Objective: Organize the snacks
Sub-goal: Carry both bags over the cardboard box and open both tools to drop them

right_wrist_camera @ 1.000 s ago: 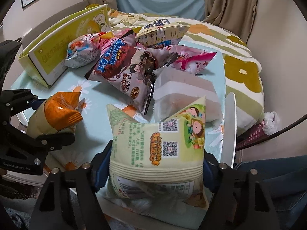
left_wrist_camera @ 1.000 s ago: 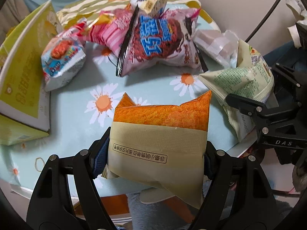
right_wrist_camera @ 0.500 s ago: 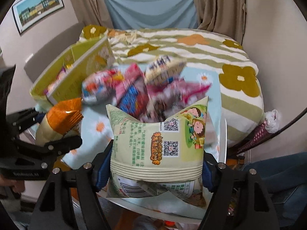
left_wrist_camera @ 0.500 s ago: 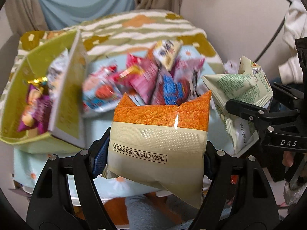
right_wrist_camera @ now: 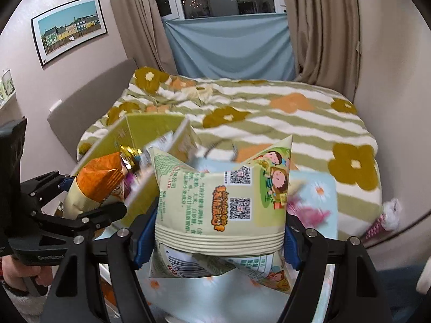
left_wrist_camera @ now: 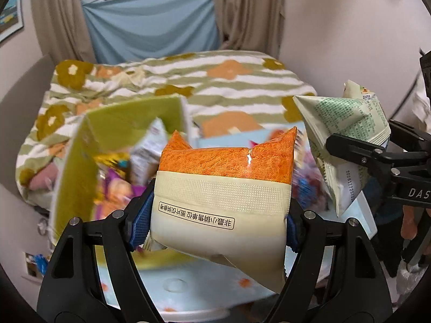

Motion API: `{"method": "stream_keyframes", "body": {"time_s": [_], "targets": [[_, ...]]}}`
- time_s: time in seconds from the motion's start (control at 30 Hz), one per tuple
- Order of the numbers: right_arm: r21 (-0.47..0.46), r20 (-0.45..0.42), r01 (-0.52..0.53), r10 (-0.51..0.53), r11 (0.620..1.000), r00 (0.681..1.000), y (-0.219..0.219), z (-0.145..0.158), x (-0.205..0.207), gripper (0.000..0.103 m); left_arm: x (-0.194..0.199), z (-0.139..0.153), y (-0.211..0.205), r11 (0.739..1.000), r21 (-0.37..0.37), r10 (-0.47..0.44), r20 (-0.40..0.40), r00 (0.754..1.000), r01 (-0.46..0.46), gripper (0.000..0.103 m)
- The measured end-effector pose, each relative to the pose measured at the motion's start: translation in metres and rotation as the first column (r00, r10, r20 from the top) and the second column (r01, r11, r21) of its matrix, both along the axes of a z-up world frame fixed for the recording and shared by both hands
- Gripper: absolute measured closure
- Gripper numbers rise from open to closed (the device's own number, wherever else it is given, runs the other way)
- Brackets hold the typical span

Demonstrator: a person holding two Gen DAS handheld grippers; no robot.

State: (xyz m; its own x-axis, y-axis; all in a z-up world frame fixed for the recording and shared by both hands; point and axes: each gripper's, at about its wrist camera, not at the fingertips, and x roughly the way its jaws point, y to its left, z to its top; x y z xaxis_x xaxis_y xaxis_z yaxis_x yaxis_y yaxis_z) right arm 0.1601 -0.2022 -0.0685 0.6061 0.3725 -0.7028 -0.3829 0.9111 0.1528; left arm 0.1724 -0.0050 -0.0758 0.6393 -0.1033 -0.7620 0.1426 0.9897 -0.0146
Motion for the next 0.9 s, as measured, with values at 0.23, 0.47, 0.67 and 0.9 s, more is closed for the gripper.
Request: {"method": "stream_keyframes", "body": {"time_s": [0.23,0.47,0.67,0.9], "targets": [[0.032,-0.002,-0.029,0.029,0.999,1.000,0.082,0.013,0.049,0.032,0.053,0.005,0.088,0.999,0.005,0.043,-0.002,0.999,-0.043,0.026],[0.070,-0.065,0.016,-0.012,0.997,0.998,0.153,0.001,0.099,0.031,0.121,-0.026,0.157,0.999,0.003,0.040,-0.083,0.996,-0.040,0.026],[0.052,-0.127,0.091,-0.084,0.994,0.988,0.182,-0.024,0.125,0.031,0.169,-0.063,0.176,1.000,-0.011,0.010,-0.145,0.989,-0.012,0.025],[0.036,-0.160,0.137,-0.129,0.990,0.979,0.181,-0.035,0.129,0.031,0.177,-0.071,0.176,1.000,-0.026,-0.011,-0.129,0.992,0.007,0.000]]}}
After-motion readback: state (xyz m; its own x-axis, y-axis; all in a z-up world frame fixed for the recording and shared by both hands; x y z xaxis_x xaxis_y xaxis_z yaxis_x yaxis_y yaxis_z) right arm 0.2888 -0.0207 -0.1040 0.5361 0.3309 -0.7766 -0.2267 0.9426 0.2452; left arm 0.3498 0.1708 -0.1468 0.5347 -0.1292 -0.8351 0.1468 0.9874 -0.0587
